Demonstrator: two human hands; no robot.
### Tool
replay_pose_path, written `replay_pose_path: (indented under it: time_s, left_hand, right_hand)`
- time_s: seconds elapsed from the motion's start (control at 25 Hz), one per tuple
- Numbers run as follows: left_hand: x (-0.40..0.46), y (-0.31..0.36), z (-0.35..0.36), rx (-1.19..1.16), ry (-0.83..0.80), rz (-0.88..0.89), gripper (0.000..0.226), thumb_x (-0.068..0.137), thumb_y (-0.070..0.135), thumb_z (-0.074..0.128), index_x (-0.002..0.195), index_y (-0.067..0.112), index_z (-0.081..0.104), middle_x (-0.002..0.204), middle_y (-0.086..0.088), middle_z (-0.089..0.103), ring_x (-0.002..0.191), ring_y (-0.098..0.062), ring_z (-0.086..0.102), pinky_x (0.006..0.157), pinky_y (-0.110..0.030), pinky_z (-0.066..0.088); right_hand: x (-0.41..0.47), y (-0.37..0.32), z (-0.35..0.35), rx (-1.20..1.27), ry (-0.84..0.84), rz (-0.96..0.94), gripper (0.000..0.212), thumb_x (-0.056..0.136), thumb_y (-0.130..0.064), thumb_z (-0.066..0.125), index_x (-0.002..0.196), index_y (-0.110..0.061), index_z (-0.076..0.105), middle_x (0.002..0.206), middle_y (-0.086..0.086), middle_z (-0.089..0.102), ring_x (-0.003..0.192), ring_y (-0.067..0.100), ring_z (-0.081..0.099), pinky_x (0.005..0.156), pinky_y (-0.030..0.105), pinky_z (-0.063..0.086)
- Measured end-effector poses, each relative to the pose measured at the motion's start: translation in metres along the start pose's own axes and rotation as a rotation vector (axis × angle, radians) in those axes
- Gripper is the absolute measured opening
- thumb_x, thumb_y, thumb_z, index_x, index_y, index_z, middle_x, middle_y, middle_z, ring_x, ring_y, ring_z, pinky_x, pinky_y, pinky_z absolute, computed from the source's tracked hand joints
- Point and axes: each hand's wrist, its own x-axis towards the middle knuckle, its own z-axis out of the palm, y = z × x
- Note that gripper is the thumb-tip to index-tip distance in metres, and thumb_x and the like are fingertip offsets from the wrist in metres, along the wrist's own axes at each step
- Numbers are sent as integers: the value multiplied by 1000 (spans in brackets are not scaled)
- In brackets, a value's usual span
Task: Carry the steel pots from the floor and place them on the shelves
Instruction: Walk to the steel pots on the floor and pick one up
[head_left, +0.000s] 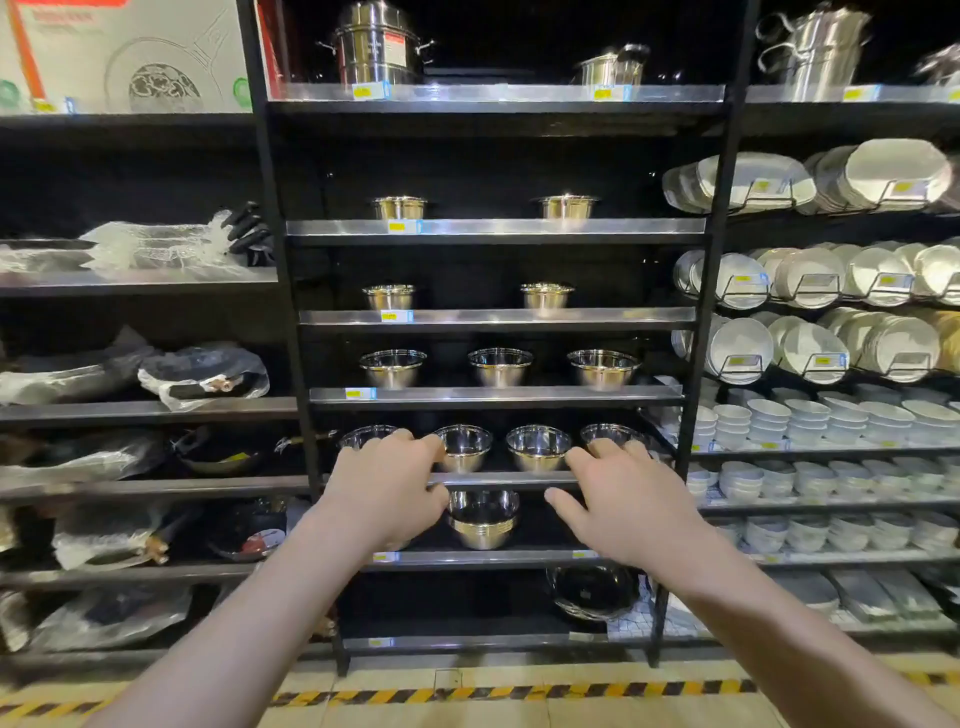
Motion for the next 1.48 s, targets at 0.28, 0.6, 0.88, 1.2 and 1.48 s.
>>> replay_pose_path:
  time_s: [0.28,0.6,0.88,1.2,1.48]
  left_hand:
    - [139,10,35,-20,69,32,38,86,49,46,120,32,52,114,5,59,104,-24,60,86,-45,47]
    - [297,76,118,-115,6,231,36,86,44,46,117,28,55,116,0,61,107,-26,59,83,-42,44]
    - [432,214,160,-219,-33,609,33,90,47,45,116,29,51,112,-2,56,107,-30,57,85,-46,41]
    - [450,433,181,-334,-43,1077,32,89,42,45,117,27,53,111,-2,58,94,-26,58,73,-40,48]
    - [436,611,187,-333,-61,1223,32,89,43,47,116,26,55,106,0,58,95,-22,58,66,-36,45]
  right_hand:
    - [108,72,52,52,38,31,49,94,-60,38,123,-23,53,115,4,58,104,30,51,76,40,48]
    - [162,174,118,-13,-100,255,46,93,-60,38,116,-23,51,121,6,56,112,33,50,82,42,48]
    - [168,279,120,-167,-129,548,47,96,-58,39,124,-21,50,124,10,54,114,36,49,81,45,52]
    - [37,394,104,-379,-158,953,49,94,-56,43,127,-21,50,129,11,53,112,37,49,85,45,50]
    - [-72,502,107,-398,-211,1174,48,92,-61,40,116,-21,55,114,7,59,100,32,52,82,44,48]
